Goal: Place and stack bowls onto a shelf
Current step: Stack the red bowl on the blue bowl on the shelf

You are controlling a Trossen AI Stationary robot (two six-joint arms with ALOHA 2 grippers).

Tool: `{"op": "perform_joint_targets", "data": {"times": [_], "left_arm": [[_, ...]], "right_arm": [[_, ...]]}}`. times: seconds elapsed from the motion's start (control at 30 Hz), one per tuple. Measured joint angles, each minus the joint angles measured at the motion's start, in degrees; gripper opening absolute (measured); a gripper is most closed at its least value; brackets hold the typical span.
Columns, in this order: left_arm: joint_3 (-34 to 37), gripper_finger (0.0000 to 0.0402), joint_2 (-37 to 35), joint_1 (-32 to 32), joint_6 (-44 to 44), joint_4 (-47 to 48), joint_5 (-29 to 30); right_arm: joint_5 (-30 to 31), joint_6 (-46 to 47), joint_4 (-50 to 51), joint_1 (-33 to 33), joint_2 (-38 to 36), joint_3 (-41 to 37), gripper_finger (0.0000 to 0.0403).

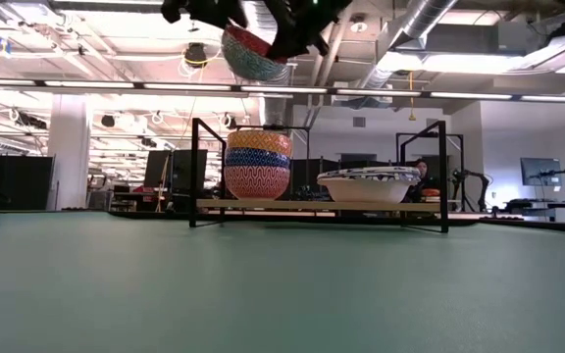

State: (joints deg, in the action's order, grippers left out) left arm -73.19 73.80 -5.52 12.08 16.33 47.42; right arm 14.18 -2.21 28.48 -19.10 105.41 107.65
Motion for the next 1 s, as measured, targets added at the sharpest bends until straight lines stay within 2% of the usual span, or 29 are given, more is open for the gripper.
{"op": "perform_joint_targets", "data": {"times": [0.2,0.27,0.43,0.53,0.63,0.83,0.9,1.0], "left_arm": [[0.09,0.0146,-1.72,-0.43,-1.50,-0.31,-2.20],[0.09,0.0152,-2.57,-0.89,-1.75,-0.16,-1.96],[0.13,0.0155,-3.33,-1.09,-1.05,2.70,-4.64],[0.11,0.0155,-3.47,-1.24,0.95,5.35,-7.65],[0.11,0.0155,-3.45,-1.25,1.20,8.43,-12.55],[0.13,0.0155,-3.44,-1.47,-2.68,13.40,-28.44],[0.14,0.0155,-3.43,-1.46,-4.43,15.68,-30.89],[1.52,0.0155,-3.43,-1.46,-5.71,16.88,-30.67]], "right_arm": [[-1.54,4.97,4.53,-4.81,3.49,0.01,0.0040],[-3.54,7.51,2.64,-5.97,5.31,0.28,0.0042],[-11.22,12.16,6.72,-7.00,7.66,0.27,0.0043],[-12.09,12.32,9.06,-7.01,7.52,0.23,0.0044],[-12.57,12.69,9.06,-7.16,7.42,0.38,0.0044],[-14.95,13.53,9.60,-8.10,8.34,0.39,0.0045],[-15.80,14.21,10.72,-8.52,8.80,0.35,0.0045],[-17.38,15.16,10.51,-8.83,10.05,0.26,0.0046]]}}
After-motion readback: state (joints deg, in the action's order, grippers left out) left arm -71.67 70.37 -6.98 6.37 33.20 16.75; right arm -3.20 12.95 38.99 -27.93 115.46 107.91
